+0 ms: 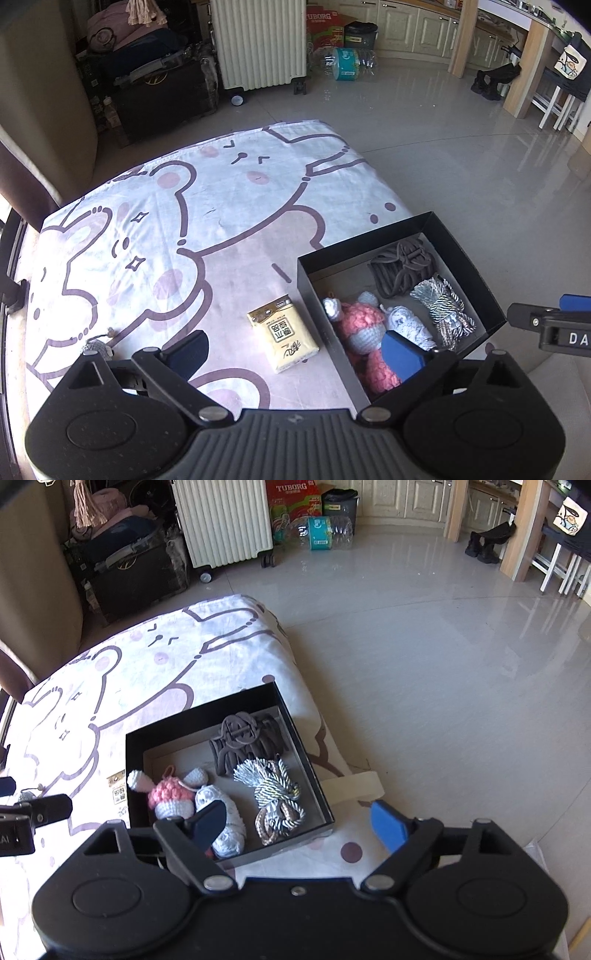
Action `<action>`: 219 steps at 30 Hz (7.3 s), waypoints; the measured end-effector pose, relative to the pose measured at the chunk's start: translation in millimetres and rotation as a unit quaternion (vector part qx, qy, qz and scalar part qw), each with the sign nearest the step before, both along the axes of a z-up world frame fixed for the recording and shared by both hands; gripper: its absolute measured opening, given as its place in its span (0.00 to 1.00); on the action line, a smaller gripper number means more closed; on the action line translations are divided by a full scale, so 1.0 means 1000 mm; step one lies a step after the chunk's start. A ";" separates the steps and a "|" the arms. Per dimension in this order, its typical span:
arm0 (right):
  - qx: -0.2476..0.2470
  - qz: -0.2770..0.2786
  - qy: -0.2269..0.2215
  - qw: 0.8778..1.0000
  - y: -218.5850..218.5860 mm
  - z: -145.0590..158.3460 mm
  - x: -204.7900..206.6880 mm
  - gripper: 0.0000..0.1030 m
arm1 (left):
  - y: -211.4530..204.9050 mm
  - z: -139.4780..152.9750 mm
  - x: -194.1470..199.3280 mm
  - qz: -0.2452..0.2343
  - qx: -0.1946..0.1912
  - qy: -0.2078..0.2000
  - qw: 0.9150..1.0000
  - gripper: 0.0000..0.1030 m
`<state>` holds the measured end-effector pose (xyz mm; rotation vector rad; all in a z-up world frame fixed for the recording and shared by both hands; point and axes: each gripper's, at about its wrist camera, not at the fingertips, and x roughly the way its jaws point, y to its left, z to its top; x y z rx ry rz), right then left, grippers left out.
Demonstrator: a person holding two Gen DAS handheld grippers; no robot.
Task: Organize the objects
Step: 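Withdraw both open tools from the box back over the bed, then move the left tool toward the grey mouse while the right tool approaches the tissue pack, then close the left tool on the grey mouse while the right tool grasps the tissue pack, then lift the grey mouse with the left tool while the right tool lifts the tissue pack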
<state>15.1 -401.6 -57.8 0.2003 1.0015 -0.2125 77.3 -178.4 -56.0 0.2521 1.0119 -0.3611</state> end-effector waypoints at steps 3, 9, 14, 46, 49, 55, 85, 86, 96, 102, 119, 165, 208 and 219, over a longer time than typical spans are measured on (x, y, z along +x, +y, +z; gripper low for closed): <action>-0.003 0.003 0.001 1.000 0.001 0.001 0.001 0.85 | 0.004 -0.003 0.001 0.008 -0.002 0.004 1.000 0.96; -0.011 0.008 0.000 1.000 0.005 0.002 0.001 0.85 | 0.008 -0.007 0.004 0.014 -0.003 0.010 1.000 0.96; -0.016 0.008 -0.003 1.000 0.008 0.003 0.001 0.85 | 0.010 -0.009 0.005 0.013 -0.001 0.011 1.000 0.96; -0.026 0.067 -0.013 0.997 0.084 0.006 0.026 0.87 | 0.103 -0.001 0.021 0.091 -0.014 0.003 0.996 0.96; -0.026 0.076 -0.012 0.997 0.096 0.005 0.030 0.87 | 0.116 -0.001 0.021 0.100 -0.013 0.002 0.995 0.96; -0.023 0.098 -0.012 0.995 0.123 0.006 0.037 0.87 | 0.144 0.000 0.022 0.124 -0.018 0.002 0.992 0.96; -0.037 0.138 -0.010 0.990 0.205 -0.007 0.070 0.86 | 0.228 -0.012 0.037 0.191 -0.012 -0.007 0.982 0.96; -0.037 0.140 -0.010 0.989 0.207 -0.008 0.071 0.86 | 0.229 -0.013 0.038 0.192 -0.011 -0.008 0.981 0.96; -0.061 0.151 -0.015 0.987 0.222 -0.013 0.084 0.84 | 0.239 -0.025 0.056 0.221 -0.006 -0.018 0.975 0.96; -0.068 0.136 -0.023 0.988 0.228 -0.008 0.091 0.84 | 0.246 -0.033 0.068 0.242 -0.008 -0.022 0.970 0.96; -0.037 0.209 -0.060 0.975 0.237 -0.025 0.103 0.83 | 0.230 -0.062 0.090 0.246 -0.007 -0.042 0.968 0.96; -0.046 0.209 0.104 0.971 0.254 -0.116 0.135 0.90 | 0.240 -0.100 0.097 0.268 -0.048 0.042 0.961 0.57; 0.133 0.283 0.169 0.935 0.283 -0.097 0.108 0.62 | 0.237 -0.100 0.098 0.292 -0.077 0.056 0.952 0.47; 0.098 0.233 0.066 0.965 0.263 -0.089 0.146 0.73 | 0.244 -0.097 0.098 0.312 -0.126 0.051 0.940 0.47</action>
